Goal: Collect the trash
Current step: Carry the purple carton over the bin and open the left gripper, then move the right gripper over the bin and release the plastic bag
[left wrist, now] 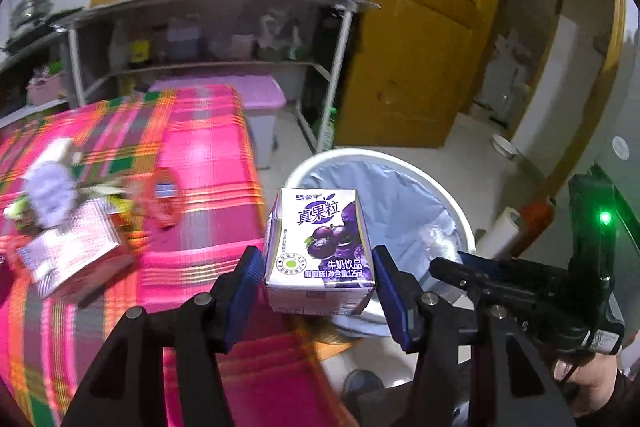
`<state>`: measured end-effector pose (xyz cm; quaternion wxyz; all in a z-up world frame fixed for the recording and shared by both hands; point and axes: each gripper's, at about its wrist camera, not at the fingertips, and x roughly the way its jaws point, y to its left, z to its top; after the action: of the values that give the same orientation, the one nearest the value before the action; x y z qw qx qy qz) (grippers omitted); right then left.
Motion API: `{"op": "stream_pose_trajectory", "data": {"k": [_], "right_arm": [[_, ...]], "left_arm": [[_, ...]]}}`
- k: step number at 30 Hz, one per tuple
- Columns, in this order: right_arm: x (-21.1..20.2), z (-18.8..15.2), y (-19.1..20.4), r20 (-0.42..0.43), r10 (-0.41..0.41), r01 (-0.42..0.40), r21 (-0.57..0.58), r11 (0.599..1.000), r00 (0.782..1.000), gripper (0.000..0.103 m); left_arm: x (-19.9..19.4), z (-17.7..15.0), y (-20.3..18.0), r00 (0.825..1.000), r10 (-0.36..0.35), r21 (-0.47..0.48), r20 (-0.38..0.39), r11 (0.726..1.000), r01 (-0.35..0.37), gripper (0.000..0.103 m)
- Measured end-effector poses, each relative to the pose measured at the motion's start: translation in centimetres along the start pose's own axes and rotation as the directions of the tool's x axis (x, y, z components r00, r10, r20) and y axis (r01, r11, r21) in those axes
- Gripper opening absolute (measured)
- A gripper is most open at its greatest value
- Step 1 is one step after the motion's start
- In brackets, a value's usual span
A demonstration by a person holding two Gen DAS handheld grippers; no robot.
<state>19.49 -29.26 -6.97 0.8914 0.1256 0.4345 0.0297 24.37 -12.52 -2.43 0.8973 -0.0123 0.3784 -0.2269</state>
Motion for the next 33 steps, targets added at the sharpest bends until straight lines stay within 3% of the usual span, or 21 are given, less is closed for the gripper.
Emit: {"op": "stream_pose_trajectory", "data": {"k": [5,7,9,15,24,33], "right_arm": [[0.9,0.3,-0.9,-0.021,-0.002,0.002,0.013,1.000,1.000,0.028],[1.1,0.3,-1.2,-0.031,0.003,-0.002,0.020,1.000,1.000,0.033],[1.1,0.3,-1.3,-0.030,0.004,-0.003,0.027,1.000,1.000,0.051],[0.1,0.4,-1.7,-0.001,0.015,-0.015,0.041,0.999,1.000,0.055],[-4.0,0.2,0.0,0.088,0.049,-0.049,0.005,0.999,0.995,0.055],[-7.5,-0.2,5.4,0.160,0.090,-0.072,-0.118,0.990,0.983,0.055]], "left_arm": [[3.8,0.7,-0.5,0.997,-0.054,-0.003,-0.064,0.999,0.053,0.056],[4.8,0.9,-0.8,0.994,-0.071,-0.003,-0.085,0.997,0.071,0.057],[5.8,1.1,-1.1,0.991,-0.081,-0.009,-0.110,0.997,0.080,0.056],[6.1,1.3,-0.4,0.990,-0.101,-0.039,-0.098,0.994,0.097,0.057],[0.7,1.2,1.1,0.999,-0.051,-0.077,0.005,0.996,0.051,0.057],[-6.6,-1.2,3.2,0.992,0.051,-0.088,0.117,0.995,-0.041,0.057]]}}
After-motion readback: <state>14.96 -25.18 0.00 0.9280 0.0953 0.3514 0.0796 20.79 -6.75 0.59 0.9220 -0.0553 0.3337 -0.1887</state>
